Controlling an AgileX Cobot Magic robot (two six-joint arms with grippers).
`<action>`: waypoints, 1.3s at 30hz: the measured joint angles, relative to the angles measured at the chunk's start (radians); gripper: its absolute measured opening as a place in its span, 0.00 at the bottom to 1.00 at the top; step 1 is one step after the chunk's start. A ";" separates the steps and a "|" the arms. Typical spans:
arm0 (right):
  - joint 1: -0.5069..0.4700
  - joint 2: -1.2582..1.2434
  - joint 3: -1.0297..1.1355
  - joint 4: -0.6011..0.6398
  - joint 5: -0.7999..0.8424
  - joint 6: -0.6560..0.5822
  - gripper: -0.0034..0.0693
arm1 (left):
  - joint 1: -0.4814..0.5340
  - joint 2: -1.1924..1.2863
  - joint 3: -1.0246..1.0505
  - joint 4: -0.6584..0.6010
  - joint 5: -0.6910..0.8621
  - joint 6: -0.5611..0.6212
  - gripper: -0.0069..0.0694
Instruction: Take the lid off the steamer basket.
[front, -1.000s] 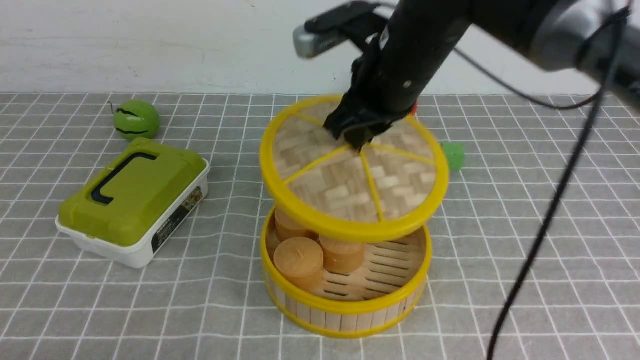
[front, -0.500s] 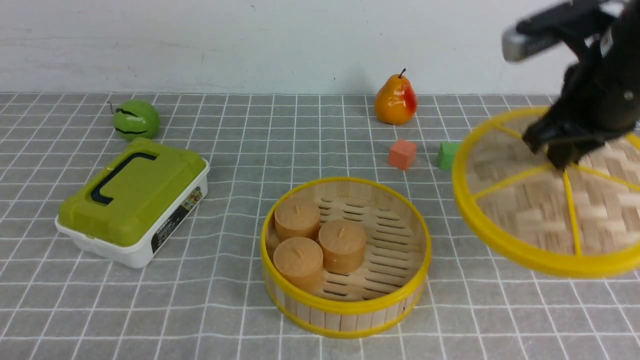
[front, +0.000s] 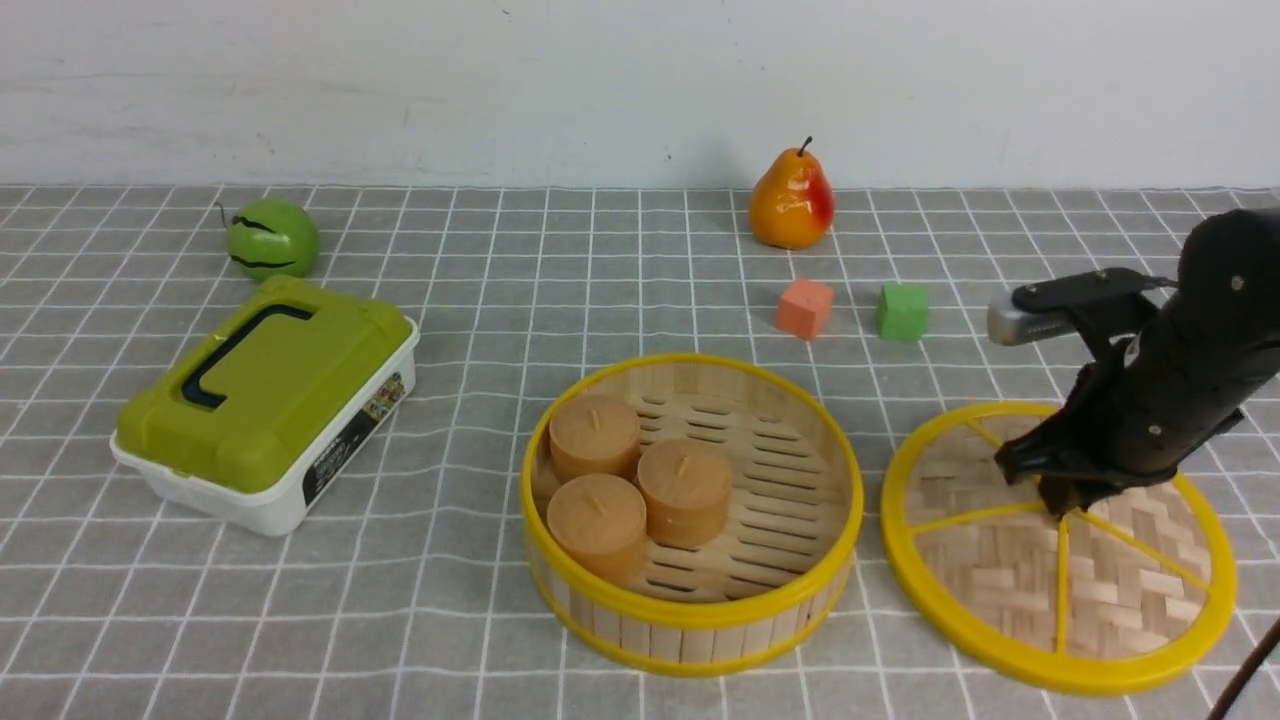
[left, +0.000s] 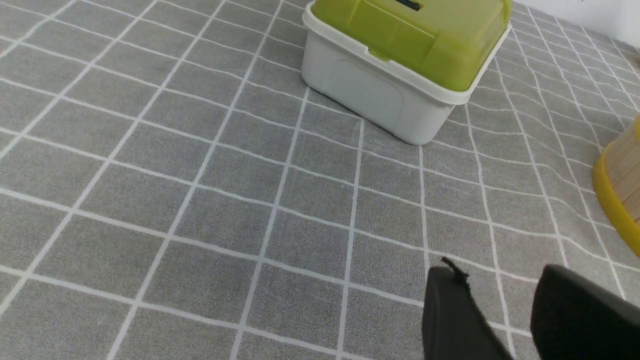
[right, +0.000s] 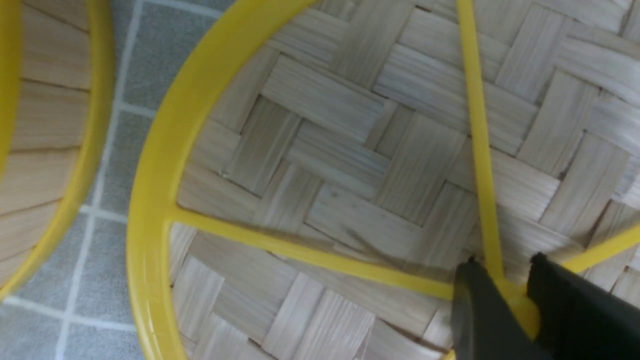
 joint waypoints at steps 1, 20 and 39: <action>-0.002 0.012 0.000 0.009 -0.003 0.015 0.29 | 0.000 0.000 0.000 0.000 0.000 0.000 0.40; -0.004 -0.770 0.129 0.088 0.187 -0.007 0.65 | 0.000 0.000 0.000 0.000 0.000 0.000 0.40; -0.004 -1.352 0.406 0.134 0.201 -0.006 0.02 | 0.000 0.000 0.000 0.000 0.000 0.000 0.40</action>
